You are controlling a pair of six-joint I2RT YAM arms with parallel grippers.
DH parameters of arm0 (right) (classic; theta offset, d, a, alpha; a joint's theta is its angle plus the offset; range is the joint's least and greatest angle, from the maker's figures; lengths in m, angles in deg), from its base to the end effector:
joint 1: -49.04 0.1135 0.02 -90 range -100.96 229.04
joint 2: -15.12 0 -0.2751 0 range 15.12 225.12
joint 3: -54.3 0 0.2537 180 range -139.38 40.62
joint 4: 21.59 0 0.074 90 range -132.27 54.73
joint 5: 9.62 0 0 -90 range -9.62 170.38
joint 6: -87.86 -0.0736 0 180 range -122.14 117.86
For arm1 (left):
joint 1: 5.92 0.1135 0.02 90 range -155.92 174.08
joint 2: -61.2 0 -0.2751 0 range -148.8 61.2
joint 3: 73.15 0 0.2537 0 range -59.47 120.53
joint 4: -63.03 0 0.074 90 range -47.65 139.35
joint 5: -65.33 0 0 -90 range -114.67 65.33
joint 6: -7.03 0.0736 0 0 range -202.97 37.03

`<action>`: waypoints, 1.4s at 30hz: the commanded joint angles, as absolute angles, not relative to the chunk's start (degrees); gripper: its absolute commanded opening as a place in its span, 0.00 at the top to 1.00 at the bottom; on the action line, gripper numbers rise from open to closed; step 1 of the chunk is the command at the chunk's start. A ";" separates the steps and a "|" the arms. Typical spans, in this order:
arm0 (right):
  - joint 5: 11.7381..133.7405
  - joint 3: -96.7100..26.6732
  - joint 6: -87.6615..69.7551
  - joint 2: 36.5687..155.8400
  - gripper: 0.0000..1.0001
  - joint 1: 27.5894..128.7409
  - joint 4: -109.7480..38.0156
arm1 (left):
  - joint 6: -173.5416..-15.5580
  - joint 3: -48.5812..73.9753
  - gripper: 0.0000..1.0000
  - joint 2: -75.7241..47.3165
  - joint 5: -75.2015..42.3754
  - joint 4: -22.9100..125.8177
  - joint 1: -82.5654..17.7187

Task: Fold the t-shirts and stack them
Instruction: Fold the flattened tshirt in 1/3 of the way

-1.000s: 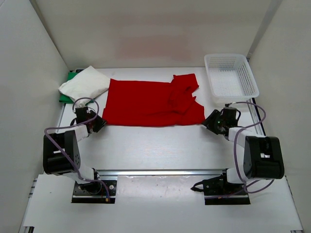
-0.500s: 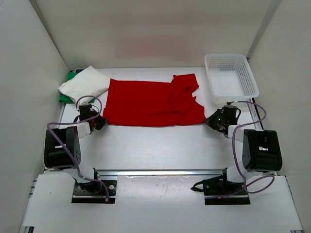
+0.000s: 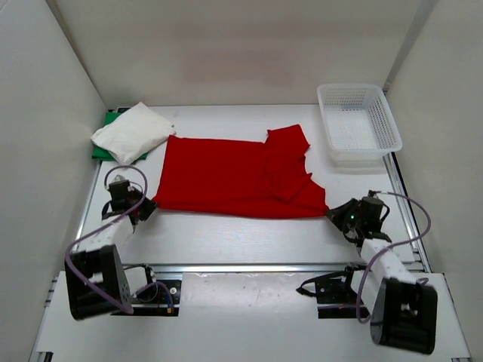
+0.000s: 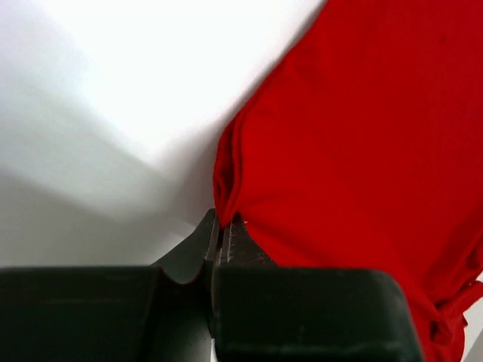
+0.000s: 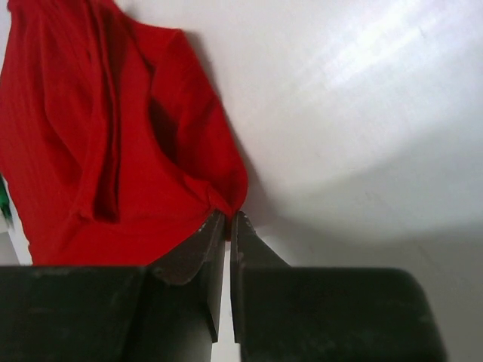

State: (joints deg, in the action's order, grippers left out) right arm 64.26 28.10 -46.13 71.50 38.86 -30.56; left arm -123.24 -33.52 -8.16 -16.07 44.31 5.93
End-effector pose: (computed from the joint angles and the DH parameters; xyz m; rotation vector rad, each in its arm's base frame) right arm 0.1997 -0.0151 0.1237 0.9072 2.1131 0.6280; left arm 0.2378 0.0387 0.1353 -1.0109 2.2259 -0.4057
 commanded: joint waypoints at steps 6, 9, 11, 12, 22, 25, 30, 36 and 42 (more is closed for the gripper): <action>66.58 31.04 -48.10 52.49 1.00 38.05 -52.83 | -120.41 -40.48 0.87 8.29 -14.31 32.04 8.75; 67.71 31.91 -47.32 49.93 0.79 38.76 -54.34 | -120.23 -40.93 0.55 10.05 -11.67 31.25 9.90; 67.90 29.12 -44.86 50.01 0.57 39.45 -54.95 | -119.36 -39.44 0.35 10.75 -12.80 30.63 10.25; 67.90 28.23 -44.07 49.93 0.53 39.28 -54.96 | -118.83 -37.17 0.33 10.75 -12.90 29.50 9.90; 69.11 21.63 -42.82 57.03 0.79 56.02 -43.03 | -120.05 -28.62 0.48 8.40 -22.11 37.73 -21.41; 74.30 21.19 -43.54 63.17 0.86 66.50 -36.70 | -122.16 -29.32 0.54 3.03 -24.59 43.79 -32.08; 70.02 17.59 -41.96 76.10 0.67 66.54 -31.23 | -125.25 -31.96 0.58 -6.11 -19.76 55.31 -36.15; 68.25 17.06 -41.34 80.68 0.53 64.42 -26.66 | -124.72 -32.84 0.58 -7.96 -21.86 59.01 -39.50; 65.98 17.14 -42.22 84.91 0.65 64.60 -24.11 | -123.93 -34.95 0.58 -9.11 -20.99 60.59 -38.02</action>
